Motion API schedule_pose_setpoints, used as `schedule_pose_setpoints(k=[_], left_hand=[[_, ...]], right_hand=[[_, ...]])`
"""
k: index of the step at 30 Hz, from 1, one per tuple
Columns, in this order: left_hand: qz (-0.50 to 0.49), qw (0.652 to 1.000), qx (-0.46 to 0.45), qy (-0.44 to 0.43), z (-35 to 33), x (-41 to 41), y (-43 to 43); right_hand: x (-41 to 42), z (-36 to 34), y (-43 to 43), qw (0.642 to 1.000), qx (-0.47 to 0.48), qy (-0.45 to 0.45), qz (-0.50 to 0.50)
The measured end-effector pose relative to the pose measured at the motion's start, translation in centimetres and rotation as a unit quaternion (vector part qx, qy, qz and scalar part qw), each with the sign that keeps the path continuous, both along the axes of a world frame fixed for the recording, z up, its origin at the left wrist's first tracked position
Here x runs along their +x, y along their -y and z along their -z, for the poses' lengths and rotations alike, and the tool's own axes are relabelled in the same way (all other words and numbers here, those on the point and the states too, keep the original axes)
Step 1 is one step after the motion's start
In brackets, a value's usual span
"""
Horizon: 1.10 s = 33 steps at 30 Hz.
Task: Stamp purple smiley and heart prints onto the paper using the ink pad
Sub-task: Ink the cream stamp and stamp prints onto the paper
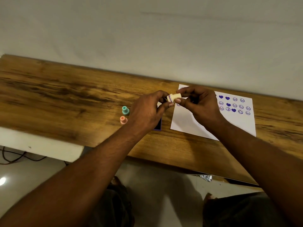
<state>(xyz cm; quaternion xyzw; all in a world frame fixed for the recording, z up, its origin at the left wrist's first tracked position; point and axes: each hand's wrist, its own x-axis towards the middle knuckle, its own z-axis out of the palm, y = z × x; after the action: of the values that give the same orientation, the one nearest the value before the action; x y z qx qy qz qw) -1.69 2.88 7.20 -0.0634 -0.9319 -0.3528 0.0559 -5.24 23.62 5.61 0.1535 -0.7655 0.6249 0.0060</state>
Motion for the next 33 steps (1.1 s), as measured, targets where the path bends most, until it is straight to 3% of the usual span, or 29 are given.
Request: schedule_pose_setpoints(k=[9,23,28,33], left_hand=[[0.001,0.999,-0.033,-0.007,-0.2,0.1,0.3],[-0.027,0.98,-0.179,-0.076,-1.3,1.2,2.6],[-0.039,0.987,-0.147,-0.042,-1.4,1.6,4.9],[-0.045,0.995,-0.047,0.077,-2.4,1.6,9.2]], right_hand=[[-0.1,0.0,0.3,0.999,0.042,-0.01,-0.004],[0.6,1.3,4.6,0.992,-0.096,0.078,-0.002],[0.8,1.3,6.6,0.993,-0.083,0.076,-0.015],[1.3,0.2,9.5,0.998,-0.04,0.045,-0.024]])
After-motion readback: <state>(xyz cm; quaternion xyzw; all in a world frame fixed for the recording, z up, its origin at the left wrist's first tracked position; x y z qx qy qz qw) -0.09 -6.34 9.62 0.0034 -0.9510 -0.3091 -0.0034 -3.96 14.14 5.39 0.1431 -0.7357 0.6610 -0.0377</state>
